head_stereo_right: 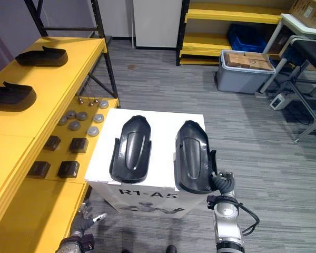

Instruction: Walk over and take plastic housings, then place them on the shelf

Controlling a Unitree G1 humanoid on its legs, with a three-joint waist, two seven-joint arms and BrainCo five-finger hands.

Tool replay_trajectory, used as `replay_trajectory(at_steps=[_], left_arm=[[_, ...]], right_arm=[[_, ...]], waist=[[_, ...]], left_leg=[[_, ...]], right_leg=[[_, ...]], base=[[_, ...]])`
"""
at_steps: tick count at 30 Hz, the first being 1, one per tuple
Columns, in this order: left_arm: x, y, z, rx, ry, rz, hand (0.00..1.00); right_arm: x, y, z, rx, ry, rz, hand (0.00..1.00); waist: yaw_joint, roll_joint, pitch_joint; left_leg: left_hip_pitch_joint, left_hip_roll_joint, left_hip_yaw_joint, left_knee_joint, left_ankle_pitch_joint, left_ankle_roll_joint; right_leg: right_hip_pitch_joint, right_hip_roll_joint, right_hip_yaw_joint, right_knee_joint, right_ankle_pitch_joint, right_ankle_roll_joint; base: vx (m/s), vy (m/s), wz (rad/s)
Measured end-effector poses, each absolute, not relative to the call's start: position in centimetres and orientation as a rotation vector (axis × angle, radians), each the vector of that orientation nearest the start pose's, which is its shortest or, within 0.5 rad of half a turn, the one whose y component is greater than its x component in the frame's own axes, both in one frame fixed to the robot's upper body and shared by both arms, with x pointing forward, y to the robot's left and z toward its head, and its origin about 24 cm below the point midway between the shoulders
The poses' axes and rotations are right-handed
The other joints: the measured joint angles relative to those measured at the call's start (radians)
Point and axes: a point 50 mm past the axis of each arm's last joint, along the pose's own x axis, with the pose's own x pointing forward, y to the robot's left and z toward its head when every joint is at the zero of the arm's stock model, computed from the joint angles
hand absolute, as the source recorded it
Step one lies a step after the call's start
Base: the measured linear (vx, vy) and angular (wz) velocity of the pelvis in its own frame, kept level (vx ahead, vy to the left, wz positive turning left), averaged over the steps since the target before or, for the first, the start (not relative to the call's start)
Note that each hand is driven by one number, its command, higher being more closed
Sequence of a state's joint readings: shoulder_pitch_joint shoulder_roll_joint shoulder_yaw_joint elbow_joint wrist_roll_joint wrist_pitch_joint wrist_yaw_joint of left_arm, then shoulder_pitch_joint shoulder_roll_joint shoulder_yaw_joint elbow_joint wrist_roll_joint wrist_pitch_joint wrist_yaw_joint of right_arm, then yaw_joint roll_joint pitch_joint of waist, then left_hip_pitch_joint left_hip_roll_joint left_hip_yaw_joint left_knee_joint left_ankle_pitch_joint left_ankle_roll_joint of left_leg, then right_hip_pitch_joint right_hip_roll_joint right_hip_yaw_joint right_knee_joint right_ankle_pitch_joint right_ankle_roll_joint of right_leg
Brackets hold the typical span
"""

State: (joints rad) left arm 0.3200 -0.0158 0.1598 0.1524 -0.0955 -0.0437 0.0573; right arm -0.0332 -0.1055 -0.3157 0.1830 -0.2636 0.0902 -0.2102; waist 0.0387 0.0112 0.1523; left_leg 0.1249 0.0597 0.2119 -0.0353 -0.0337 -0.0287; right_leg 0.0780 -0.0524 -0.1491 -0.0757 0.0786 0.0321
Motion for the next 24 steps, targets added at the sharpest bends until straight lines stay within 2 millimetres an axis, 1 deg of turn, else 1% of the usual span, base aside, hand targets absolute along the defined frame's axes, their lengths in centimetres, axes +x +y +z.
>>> replay_trajectory(at_steps=[2, 3, 4, 5, 7, 8, 9, 10, 12, 14, 15, 17, 18, 20, 21, 23, 24], left_arm=[[16.6, 21.2, -2.6, -0.108, 0.272, 0.386, 0.00], [16.8, 21.3, -2.0, -0.114, 0.237, 0.392, 0.00], [17.2, 21.5, -0.8, -0.123, 0.177, 0.401, 0.00], [17.4, 21.5, -0.3, -0.134, 0.146, 0.405, 0.00], [17.9, 21.3, 1.7, -0.165, 0.045, 0.412, 0.00], [18.0, 21.1, 2.2, -0.178, 0.018, 0.406, 0.00], [18.5, 20.3, 3.6, -0.193, -0.044, 0.368, 0.00], [18.7, 19.8, 4.1, -0.203, -0.067, 0.345, 0.00], [19.6, 18.0, 5.6, -0.236, -0.135, 0.260, 0.00], [20.5, 15.7, 6.8, -0.271, -0.182, 0.156, 0.00], [20.8, 15.1, 7.1, -0.282, -0.192, 0.124, 0.00], [21.6, 12.8, 8.1, -0.312, -0.228, 0.005, 0.00], [21.8, 12.2, 8.4, -0.316, -0.235, -0.024, 0.00], [22.3, 10.4, 9.3, -0.337, -0.264, -0.116, 0.00], [22.4, 10.0, 9.5, -0.343, -0.269, -0.135, 0.00], [22.9, 8.7, 9.5, -0.347, -0.259, -0.188, 0.00], [23.0, 8.4, 9.3, -0.345, -0.250, -0.198, 0.00]], right_arm=[[24.1, -25.7, 3.4, -0.351, 0.132, -0.543, 1.00], [24.1, -25.6, 3.9, -0.352, 0.107, -0.549, 1.00], [24.2, -25.5, 4.8, -0.352, 0.065, -0.559, 1.00], [24.3, -25.4, 5.2, -0.351, 0.047, -0.563, 1.00], [24.3, -24.8, 6.5, -0.334, -0.020, -0.590, 1.00], [24.3, -24.7, 6.8, -0.332, -0.033, -0.593, 1.00], [24.3, -24.4, 7.0, -0.349, -0.050, -0.591, 1.00], [24.4, -24.2, 7.1, -0.356, -0.054, -0.583, 1.00], [24.7, -23.0, 7.4, -0.372, -0.075, -0.552, 1.00], [25.1, -21.4, 8.2, -0.407, -0.118, -0.496, 1.00], [25.2, -21.0, 8.5, -0.415, -0.135, -0.482, 1.00], [25.6, -19.1, 9.6, -0.454, -0.210, -0.420, 1.00], [25.8, -18.6, 9.9, -0.461, -0.226, -0.402, 1.00], [26.4, -16.9, 10.6, -0.479, -0.274, -0.341, 1.00], [26.4, -16.5, 10.6, -0.482, -0.283, -0.326, 1.00], [26.5, -14.8, 10.8, -0.493, -0.306, -0.265, 1.00], [26.5, -14.4, 10.8, -0.498, -0.311, -0.251, 1.00]], waist=[[0.000, 0.000, 0.000], [0.000, 0.000, 0.000], [0.001, 0.000, 0.000], [0.001, 0.000, 0.000], [0.001, 0.000, 0.000], [0.001, 0.000, 0.000], [0.001, 0.000, 0.000], [0.001, 0.000, 0.000], [0.001, 0.000, 0.000], [0.000, 0.000, 0.000], [0.000, 0.000, 0.000], [0.000, 0.000, -0.001], [-0.001, 0.000, -0.001], [-0.001, 0.000, -0.001], [0.000, 0.000, -0.001], [0.001, 0.001, -0.001], [0.001, 0.001, -0.001]], left_leg=[[-0.002, 0.000, 0.000, 0.005, -0.001, 0.000], [-0.002, 0.000, 0.000, 0.005, -0.001, 0.000], [-0.002, 0.000, 0.000, 0.006, -0.001, 0.000], [-0.002, 0.000, 0.000, 0.007, -0.001, 0.000], [-0.002, 0.000, -0.001, 0.007, -0.001, 0.000], [-0.002, 0.000, -0.002, 0.007, -0.001, 0.000], [-0.001, 0.000, -0.005, 0.008, -0.001, 0.000], [-0.001, 0.000, -0.006, 0.008, -0.001, 0.000], [0.000, 0.000, -0.007, 0.009, -0.001, 0.000], [0.001, 0.000, -0.007, 0.012, -0.002, 0.001], [0.001, 0.000, -0.007, 0.012, -0.002, 0.001], [0.002, 0.001, -0.006, 0.014, -0.002, 0.001], [0.002, 0.001, -0.006, 0.014, -0.002, 0.001], [0.003, 0.000, -0.005, 0.014, -0.002, 0.001], [0.004, 0.000, -0.005, 0.014, -0.002, 0.001], [0.005, 0.000, -0.002, 0.014, -0.002, 0.001], [0.007, 0.000, 0.000, 0.014, -0.002, 0.001]], right_leg=[[-0.002, -0.001, 0.001, 0.003, 0.000, 0.000], [-0.002, -0.001, 0.001, 0.003, 0.000, 0.000], [-0.001, -0.002, 0.000, 0.003, 0.000, 0.000], [-0.001, -0.002, 0.000, 0.003, 0.000, 0.000], [0.001, -0.002, -0.001, 0.003, 0.000, 0.000], [0.001, -0.002, -0.001, 0.003, 0.000, 0.000], [0.003, -0.003, -0.003, 0.003, 0.000, 0.000], [0.005, -0.003, -0.004, 0.003, 0.000, 0.000], [0.007, -0.003, -0.005, 0.003, 0.000, 0.000], [0.009, -0.003, -0.005, 0.004, 0.000, 0.000], [0.009, -0.003, -0.005, 0.004, 0.000, 0.000], [0.009, -0.002, -0.004, 0.007, 0.000, 0.000], [0.009, -0.002, -0.003, 0.008, 0.000, 0.000], [0.008, -0.002, -0.002, 0.010, 0.000, 0.000], [0.008, -0.002, -0.002, 0.011, 0.000, 0.000], [0.008, -0.003, 0.000, 0.012, 0.000, 0.000], [0.008, -0.002, 0.001, 0.012, 0.000, 0.000]], base=[[-0.03, -0.002, -0.01], [0.00, 0.000, 0.00], [0.00, 0.000, 0.00], [0.00, 0.000, 0.00], [0.00, 0.000, 0.00], [-0.01, -0.006, 0.03], [-0.01, -0.004, 0.05], [-0.02, -0.005, 0.05], [0.00, 0.000, 0.00], [-0.04, -0.004, 0.00], [-0.04, -0.005, -0.01], [-0.03, -0.006, -0.01], [0.00, 0.000, 0.00], [0.00, 0.000, 0.00], [0.00, 0.000, 0.00], [-0.01, 0.000, -0.02], [-0.02, 0.001, -0.05]])
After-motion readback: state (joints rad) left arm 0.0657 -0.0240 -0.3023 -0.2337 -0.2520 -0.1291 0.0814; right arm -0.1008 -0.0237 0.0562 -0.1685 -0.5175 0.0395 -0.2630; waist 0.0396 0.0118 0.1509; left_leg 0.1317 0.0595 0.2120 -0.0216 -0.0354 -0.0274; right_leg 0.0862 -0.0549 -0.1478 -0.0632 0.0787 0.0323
